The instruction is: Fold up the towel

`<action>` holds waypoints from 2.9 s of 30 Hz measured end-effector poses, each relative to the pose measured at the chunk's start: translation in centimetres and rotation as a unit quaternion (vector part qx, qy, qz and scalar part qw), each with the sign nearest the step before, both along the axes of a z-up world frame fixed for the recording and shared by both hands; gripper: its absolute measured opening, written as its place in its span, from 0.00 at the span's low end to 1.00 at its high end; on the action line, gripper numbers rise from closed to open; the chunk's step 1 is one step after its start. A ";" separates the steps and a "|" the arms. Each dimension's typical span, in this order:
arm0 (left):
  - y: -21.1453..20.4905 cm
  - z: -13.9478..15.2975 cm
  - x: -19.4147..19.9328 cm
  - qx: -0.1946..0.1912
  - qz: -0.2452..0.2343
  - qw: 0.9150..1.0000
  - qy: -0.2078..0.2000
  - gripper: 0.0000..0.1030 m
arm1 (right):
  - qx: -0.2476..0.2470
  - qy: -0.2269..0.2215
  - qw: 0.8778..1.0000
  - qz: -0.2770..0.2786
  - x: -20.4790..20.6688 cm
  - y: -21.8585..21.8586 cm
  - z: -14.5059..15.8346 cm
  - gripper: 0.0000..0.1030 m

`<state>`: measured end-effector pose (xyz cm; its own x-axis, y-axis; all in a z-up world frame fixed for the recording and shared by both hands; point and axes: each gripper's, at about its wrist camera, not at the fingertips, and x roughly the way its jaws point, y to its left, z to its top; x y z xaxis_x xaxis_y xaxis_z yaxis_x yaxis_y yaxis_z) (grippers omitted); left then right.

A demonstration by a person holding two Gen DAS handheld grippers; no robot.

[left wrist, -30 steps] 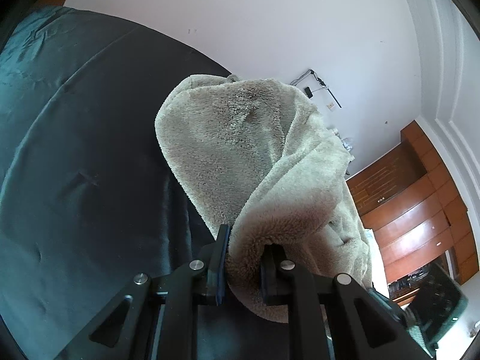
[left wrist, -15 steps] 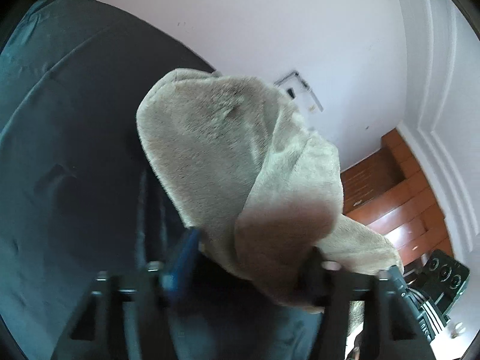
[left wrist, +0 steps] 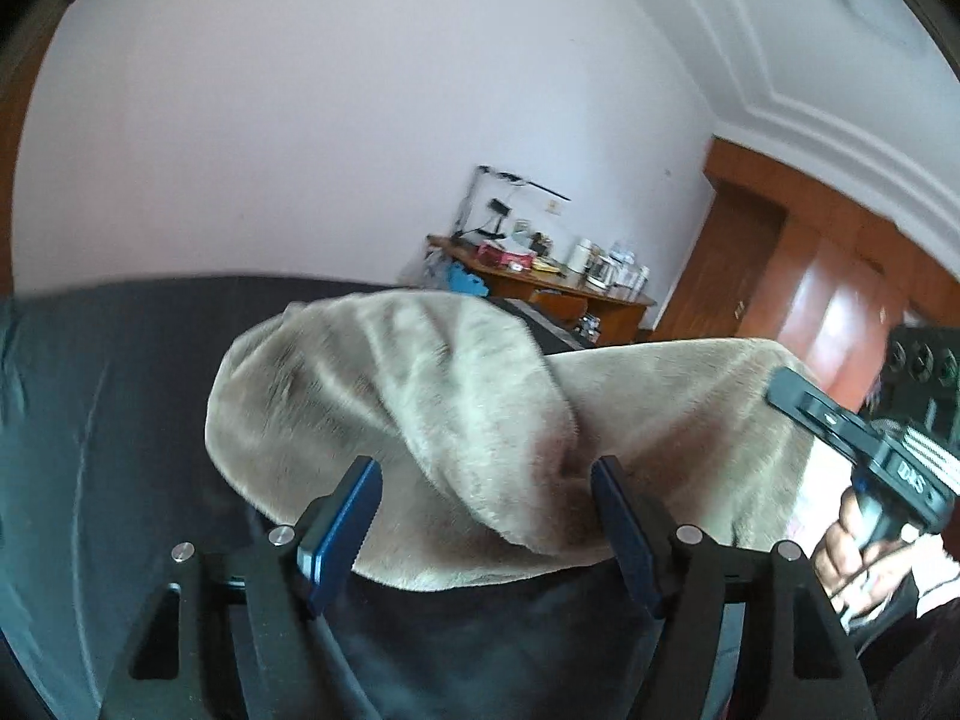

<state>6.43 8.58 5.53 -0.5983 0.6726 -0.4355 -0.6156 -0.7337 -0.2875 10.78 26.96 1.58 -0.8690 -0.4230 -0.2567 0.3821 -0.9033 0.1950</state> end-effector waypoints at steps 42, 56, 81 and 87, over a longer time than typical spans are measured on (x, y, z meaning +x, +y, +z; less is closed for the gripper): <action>6.1 4.8 -1.2 -0.164 0.003 0.973 0.161 0.18 | -0.005 0.034 0.999 -0.021 1.9 1.7 -0.3 0.83; 0.2 9.1 -8.6 -0.041 0.129 0.983 0.127 0.18 | 0.192 -0.032 0.966 -0.171 6.9 6.8 -5.8 0.84; -8.5 19.1 -2.6 0.059 0.220 0.959 0.167 0.18 | 0.241 0.013 0.969 0.049 0.6 -2.1 -7.3 0.84; -8.6 20.0 -0.6 0.055 0.215 0.959 0.179 0.18 | 0.287 0.021 0.955 0.068 -1.2 -5.0 -7.6 0.82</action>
<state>5.84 0.03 25.56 -0.9281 0.3612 -0.0906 -0.3376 -0.9189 -0.2041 9.62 21.96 -5.99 -0.8311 -0.3324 -0.4459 0.4999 -0.7979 -0.3369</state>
